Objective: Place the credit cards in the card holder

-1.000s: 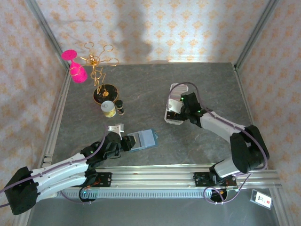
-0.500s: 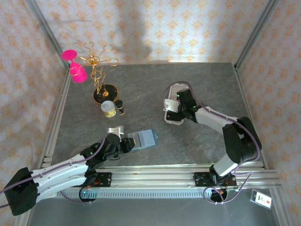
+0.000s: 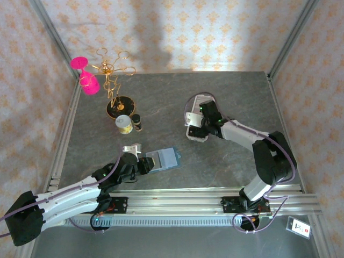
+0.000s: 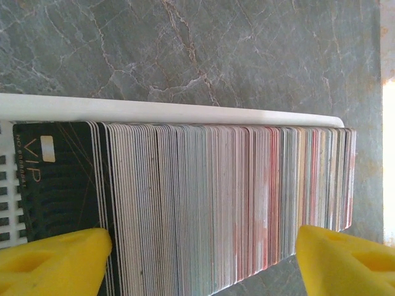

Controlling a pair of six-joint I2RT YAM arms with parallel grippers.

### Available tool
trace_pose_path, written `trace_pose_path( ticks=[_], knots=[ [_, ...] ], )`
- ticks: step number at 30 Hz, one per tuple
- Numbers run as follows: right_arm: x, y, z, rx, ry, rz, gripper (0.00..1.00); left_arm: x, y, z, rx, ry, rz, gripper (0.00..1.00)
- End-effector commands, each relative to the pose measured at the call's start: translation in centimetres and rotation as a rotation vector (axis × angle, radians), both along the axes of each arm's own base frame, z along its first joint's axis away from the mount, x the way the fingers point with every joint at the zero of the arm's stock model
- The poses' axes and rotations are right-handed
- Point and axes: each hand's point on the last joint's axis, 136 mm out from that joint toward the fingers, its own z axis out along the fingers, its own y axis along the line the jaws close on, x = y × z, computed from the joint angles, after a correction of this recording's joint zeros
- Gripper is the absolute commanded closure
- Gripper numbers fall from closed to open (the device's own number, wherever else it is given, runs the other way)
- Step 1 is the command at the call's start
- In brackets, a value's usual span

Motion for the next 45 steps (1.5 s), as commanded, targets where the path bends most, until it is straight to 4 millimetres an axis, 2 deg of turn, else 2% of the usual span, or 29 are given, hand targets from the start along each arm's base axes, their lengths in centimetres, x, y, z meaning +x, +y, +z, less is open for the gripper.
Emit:
trace_pose_path(
  ticks=[1,6,12,20,25,28,33,37,41,45],
  knots=[
    [-1.0,0.1,0.3,-0.012,0.023,0.02,0.13,0.3,0.0,0.3,-0.026,-0.012,0.015,0.78],
    [-1.2,-0.1,1.0,-0.011,0.0,0.021,0.06,0.3,0.0,0.2,-0.023,-0.007,0.017,0.78],
    [-1.3,0.4,1.1,0.013,0.023,0.027,0.03,0.3,0.0,0.1,-0.022,-0.003,0.017,0.78],
    [-1.7,1.1,-0.6,-0.022,0.077,0.058,0.0,0.3,-0.1,0.1,-0.019,-0.004,0.015,0.78],
    [-0.4,1.0,-1.5,-0.068,0.067,0.031,0.01,0.3,-0.1,0.0,-0.019,0.0,0.015,0.78],
    [0.4,0.7,-1.8,-0.095,0.058,0.005,0.07,0.3,-0.1,0.0,-0.019,-0.001,0.017,0.78],
    [0.8,0.5,-1.1,-0.081,0.044,-0.005,0.12,0.3,0.0,0.0,-0.02,0.002,0.02,0.78],
    [0.6,0.5,-0.2,-0.069,0.026,-0.004,0.21,0.3,-0.1,0.0,-0.021,0.001,0.018,0.78],
    [0.4,0.2,0.2,-0.069,0.008,-0.002,0.36,0.2,0.0,-0.2,-0.022,0.008,0.023,0.79],
    [0.1,0.2,0.3,-0.062,0.013,-0.006,0.42,0.2,0.0,-0.3,-0.026,0.009,0.022,0.8]
  ],
)
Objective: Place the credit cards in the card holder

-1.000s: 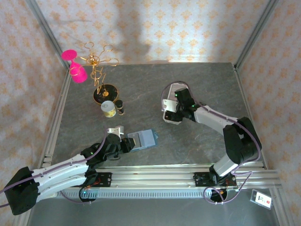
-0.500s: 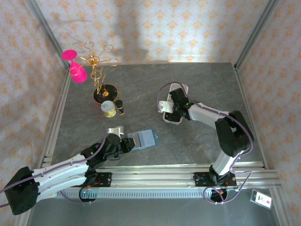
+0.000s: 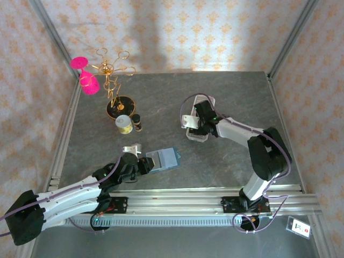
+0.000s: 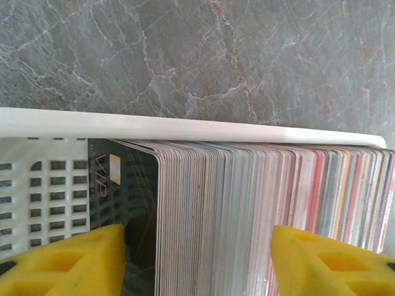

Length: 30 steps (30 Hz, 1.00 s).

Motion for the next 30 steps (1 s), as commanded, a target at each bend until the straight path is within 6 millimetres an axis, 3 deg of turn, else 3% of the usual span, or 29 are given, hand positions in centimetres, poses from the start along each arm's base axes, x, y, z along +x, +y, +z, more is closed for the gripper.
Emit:
trace_pose_path(
  ticks=[1,10,16,20,30],
  knots=[
    [0.6,-0.8,1.5,0.0,-0.057,-0.035,0.43,0.2,-0.1,0.1,-0.023,-0.008,0.011,0.8],
    [0.0,-0.8,1.8,0.012,-0.061,-0.023,0.55,0.2,-0.2,0.2,-0.029,-0.006,0.009,0.83],
    [-0.1,-0.9,2.1,0.014,-0.074,-0.024,0.77,0.0,0.2,-0.4,-0.022,0.005,0.018,0.83],
    [-0.2,-1.0,2.2,0.017,-0.071,-0.025,0.86,0.0,0.3,-0.3,-0.021,0.002,0.02,0.83],
    [-0.9,-0.7,3.7,0.053,-0.077,-0.014,0.96,0.0,0.6,0.0,-0.018,-0.005,0.031,0.83]
  ],
)
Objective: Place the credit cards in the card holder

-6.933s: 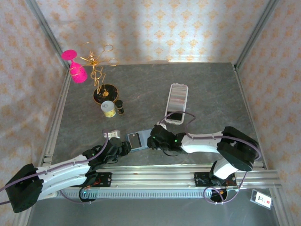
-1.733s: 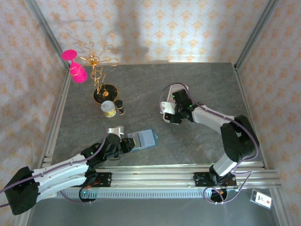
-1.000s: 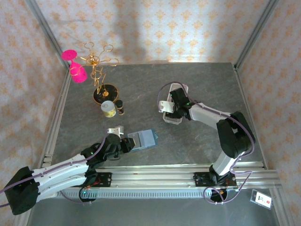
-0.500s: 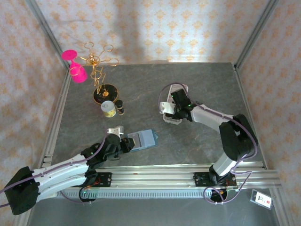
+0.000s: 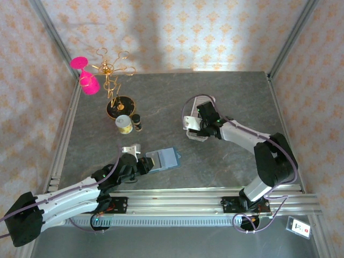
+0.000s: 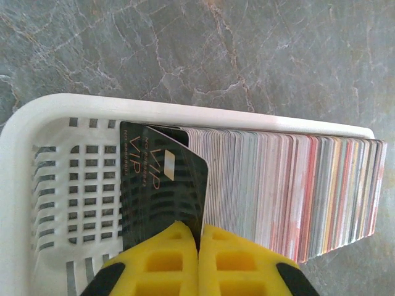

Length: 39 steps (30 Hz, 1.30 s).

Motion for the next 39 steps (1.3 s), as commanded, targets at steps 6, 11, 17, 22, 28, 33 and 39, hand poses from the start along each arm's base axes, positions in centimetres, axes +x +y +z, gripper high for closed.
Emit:
trace_pose_path(
  ticks=[6,11,17,22,28,33,39],
  knots=[
    [-1.3,0.6,3.2,0.095,0.009,0.003,0.97,0.2,0.7,0.3,0.021,-0.01,0.028,0.83],
    [-3.2,1.6,6.3,0.247,0.096,-0.04,1.0,0.7,2.3,1.6,0.097,-0.052,0.071,0.81],
    [-4.5,2.6,10.8,0.566,0.156,-0.243,1.0,0.7,4.1,3.0,0.162,-0.089,0.115,0.69],
    [-5.6,4.0,13.0,0.929,0.318,-0.475,1.0,1.0,4.1,4.2,0.197,-0.094,0.111,0.49],
    [-9.6,8.0,12.1,1.235,0.772,-0.596,1.0,1.0,3.5,2.2,0.289,0.008,0.115,0.47],
    [-12.1,9.6,7.7,1.24,0.886,-0.744,1.0,0.8,3.1,0.3,0.365,0.076,0.117,0.44],
    [-13.2,11.5,4.6,1.178,0.911,-0.757,1.0,1.4,3.0,-0.7,0.452,0.115,0.141,0.42]
  ],
)
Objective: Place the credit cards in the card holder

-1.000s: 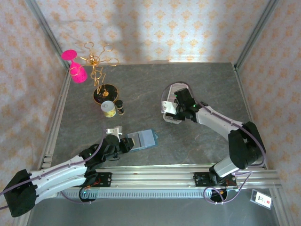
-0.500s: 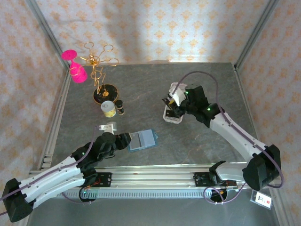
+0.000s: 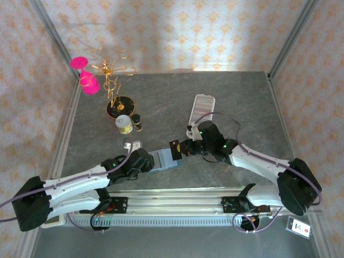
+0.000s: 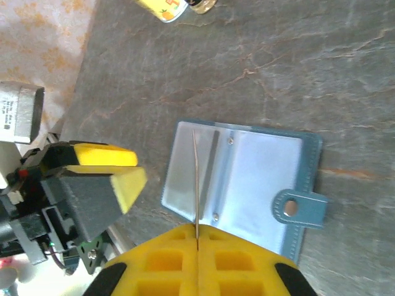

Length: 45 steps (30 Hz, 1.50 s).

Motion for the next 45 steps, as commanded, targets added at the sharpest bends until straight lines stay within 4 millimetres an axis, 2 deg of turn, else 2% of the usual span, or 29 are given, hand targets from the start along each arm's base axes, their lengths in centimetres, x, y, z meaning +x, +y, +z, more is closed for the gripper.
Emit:
trace_pose_path(
  ticks=[1,5,9,15,23,28,31,35,45],
  knots=[
    [1.2,1.2,0.4,0.06,0.0,-0.056,1.0,0.8,0.4,0.4,0.062,0.002,0.053,0.42],
    [1.4,1.8,-0.5,0.072,0.022,-0.076,1.0,0.9,0.0,-0.4,0.094,0.043,0.083,0.43],
    [0.9,2.6,-1.6,0.064,0.051,-0.063,1.0,1.1,-0.7,-1.2,0.099,0.07,0.086,0.51],
    [0.7,2.8,-2.4,0.054,0.058,-0.059,1.0,1.1,0.0,-2.1,0.16,0.088,0.116,0.49],
    [0.7,2.9,-3.2,0.053,0.079,-0.068,1.0,1.0,-0.4,-3.4,0.177,0.12,0.096,0.5],
    [0.5,3.1,-3.8,0.045,0.091,-0.067,1.0,0.7,0.0,-3.9,0.197,0.132,0.1,0.52],
    [0.3,3.4,-4.4,0.045,0.111,-0.058,1.0,0.4,0.2,-4.6,0.189,0.136,0.103,0.55],
    [0.6,3.9,-4.2,0.071,0.109,-0.08,1.0,-0.1,0.2,-5.3,0.189,0.16,0.086,0.65],
    [1.9,4.1,-5.4,0.075,0.118,-0.149,1.0,-0.8,0.5,-6.1,0.166,0.171,0.086,0.71]
  ],
)
